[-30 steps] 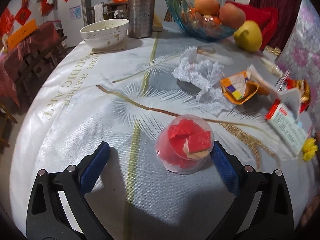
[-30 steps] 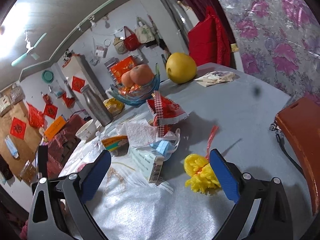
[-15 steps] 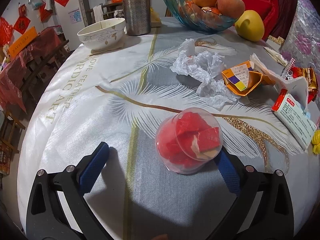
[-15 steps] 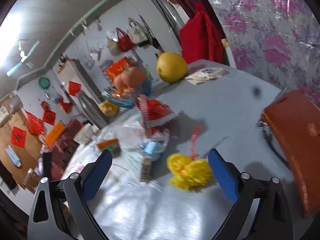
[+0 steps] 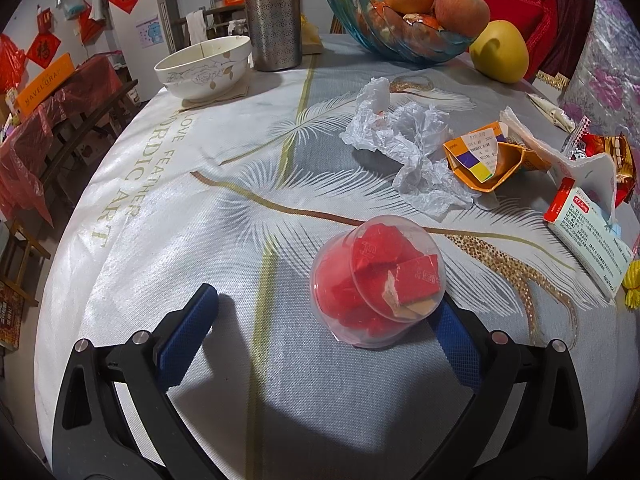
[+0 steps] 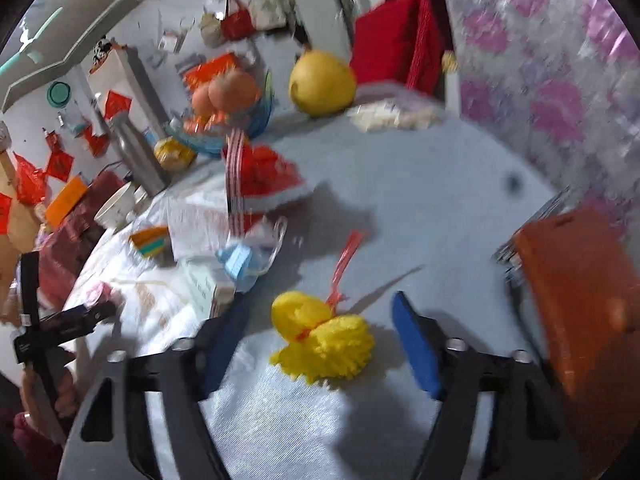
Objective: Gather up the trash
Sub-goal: 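Grasp the clear cup of red pieces with the left gripper while the right grasps the yellow tassel, then carry the clear cup and yellow tassel to the red wastebasket with both grippers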
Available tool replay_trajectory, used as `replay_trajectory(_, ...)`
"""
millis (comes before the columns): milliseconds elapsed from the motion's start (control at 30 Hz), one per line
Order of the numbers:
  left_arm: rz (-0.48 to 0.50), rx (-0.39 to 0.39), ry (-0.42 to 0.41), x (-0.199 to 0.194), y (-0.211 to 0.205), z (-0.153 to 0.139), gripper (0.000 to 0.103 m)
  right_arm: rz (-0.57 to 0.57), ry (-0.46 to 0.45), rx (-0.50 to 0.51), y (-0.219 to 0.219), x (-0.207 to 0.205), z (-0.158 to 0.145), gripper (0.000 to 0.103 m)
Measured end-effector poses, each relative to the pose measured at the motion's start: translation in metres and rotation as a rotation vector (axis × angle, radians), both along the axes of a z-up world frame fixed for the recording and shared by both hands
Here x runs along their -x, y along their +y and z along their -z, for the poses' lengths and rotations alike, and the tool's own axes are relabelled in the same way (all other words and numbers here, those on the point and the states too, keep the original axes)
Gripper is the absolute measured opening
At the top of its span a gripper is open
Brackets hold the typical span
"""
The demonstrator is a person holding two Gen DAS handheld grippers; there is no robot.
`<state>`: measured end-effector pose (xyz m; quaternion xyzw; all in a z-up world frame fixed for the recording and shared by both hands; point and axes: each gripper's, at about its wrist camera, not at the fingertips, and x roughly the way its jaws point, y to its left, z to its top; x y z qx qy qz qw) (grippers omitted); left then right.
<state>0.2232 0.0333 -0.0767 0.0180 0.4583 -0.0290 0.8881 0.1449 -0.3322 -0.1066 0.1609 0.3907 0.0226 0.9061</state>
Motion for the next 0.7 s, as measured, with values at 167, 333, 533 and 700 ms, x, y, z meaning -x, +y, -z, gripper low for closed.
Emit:
replay_trajectory(167,0.000,0.009,-0.002,0.000,0.000,0.000,0.097,-0.055,0.042,0.083,0.019,-0.008,0.006,0.038)
replay_trajectory(333,0.041,0.127,-0.058,0.005,0.004,-0.010,0.088,-0.029,-0.019,0.181,0.030,0.000,-0.002,0.034)
replay_trajectory(533,0.088,0.078,-0.045,0.002,-0.014,-0.009,0.079,-0.029,-0.003,0.153,0.025,-0.002,-0.001,0.038)
replay_trajectory(700,0.090,0.113,-0.053,0.002,-0.011,-0.010,0.054,-0.026,0.001,0.140,0.025,-0.003,-0.001,0.038)
